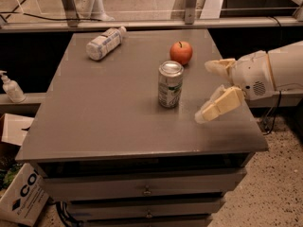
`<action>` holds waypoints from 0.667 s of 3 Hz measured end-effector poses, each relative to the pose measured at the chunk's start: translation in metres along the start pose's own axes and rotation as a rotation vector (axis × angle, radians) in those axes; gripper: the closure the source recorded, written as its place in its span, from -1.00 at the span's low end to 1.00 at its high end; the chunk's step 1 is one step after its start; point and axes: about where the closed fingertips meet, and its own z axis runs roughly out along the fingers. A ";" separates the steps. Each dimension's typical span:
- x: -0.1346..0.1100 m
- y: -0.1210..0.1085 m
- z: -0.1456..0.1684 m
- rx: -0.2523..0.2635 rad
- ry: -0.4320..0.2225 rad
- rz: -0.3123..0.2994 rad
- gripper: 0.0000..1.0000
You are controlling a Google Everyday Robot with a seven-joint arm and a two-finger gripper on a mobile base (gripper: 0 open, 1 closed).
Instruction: Move 7up can near blue plastic bottle
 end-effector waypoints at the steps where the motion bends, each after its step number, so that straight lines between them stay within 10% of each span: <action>1: -0.003 -0.001 0.015 0.012 -0.074 0.006 -1.00; 2: -0.011 -0.010 0.035 0.046 -0.133 -0.001 -1.00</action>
Offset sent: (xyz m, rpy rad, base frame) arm 0.0399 0.0453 -0.0136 0.1787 -0.1180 -0.0756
